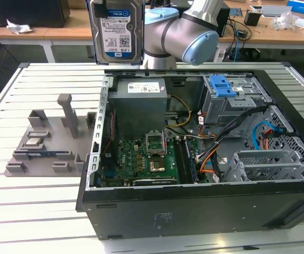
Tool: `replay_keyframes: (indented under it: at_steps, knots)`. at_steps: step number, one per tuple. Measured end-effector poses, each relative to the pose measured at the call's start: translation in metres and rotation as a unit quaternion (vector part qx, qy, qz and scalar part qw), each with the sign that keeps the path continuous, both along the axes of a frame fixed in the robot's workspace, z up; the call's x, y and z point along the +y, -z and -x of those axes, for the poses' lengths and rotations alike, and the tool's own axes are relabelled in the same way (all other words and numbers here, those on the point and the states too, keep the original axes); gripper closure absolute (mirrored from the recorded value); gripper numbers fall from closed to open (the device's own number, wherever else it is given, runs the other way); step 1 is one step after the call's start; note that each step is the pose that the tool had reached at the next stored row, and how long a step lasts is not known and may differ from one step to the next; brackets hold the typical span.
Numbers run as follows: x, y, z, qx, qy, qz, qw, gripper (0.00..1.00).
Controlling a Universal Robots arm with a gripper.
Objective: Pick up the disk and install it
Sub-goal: 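Pick up the disk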
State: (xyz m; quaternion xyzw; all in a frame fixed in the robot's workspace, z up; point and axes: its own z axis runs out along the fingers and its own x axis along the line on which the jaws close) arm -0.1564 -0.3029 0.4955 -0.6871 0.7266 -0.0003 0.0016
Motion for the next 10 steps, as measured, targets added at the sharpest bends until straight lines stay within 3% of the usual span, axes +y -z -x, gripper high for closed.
replay_keyframes:
  at_steps: [10]
  knots:
    - [-0.0013,0.0000,-0.0052,0.0000,0.000,-0.0001,1.0000,0.63]
